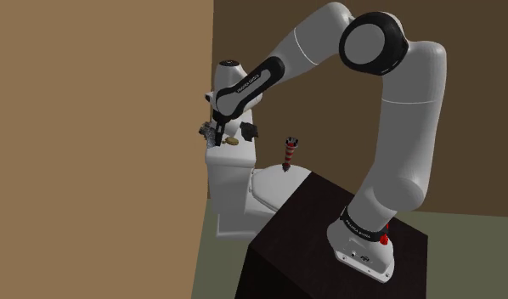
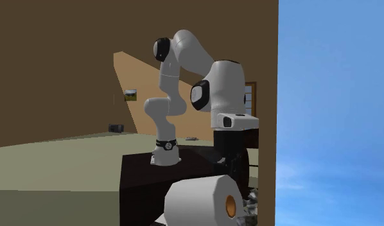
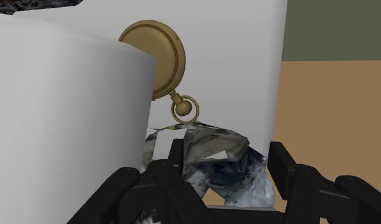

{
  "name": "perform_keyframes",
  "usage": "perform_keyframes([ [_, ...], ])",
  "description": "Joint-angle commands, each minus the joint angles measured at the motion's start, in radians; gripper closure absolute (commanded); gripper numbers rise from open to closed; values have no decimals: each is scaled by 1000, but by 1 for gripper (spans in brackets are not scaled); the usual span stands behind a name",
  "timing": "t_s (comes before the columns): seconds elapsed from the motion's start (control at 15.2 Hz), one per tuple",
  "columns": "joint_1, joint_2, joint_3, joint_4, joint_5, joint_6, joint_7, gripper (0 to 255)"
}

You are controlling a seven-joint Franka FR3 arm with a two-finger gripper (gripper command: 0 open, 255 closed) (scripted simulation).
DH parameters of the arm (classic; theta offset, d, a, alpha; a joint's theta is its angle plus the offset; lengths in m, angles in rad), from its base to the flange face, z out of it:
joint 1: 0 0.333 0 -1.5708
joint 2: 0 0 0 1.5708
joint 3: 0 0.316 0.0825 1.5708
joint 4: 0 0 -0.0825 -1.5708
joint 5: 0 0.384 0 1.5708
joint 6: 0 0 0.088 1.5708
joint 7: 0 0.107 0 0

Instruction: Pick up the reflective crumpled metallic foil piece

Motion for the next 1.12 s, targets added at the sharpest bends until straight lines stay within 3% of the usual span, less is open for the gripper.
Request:
perform_keyframes([
  [0.0,0,3,0,0,0,0,0,255],
  [1.06,-1,-116,3,37,8,-155,-13,255],
])
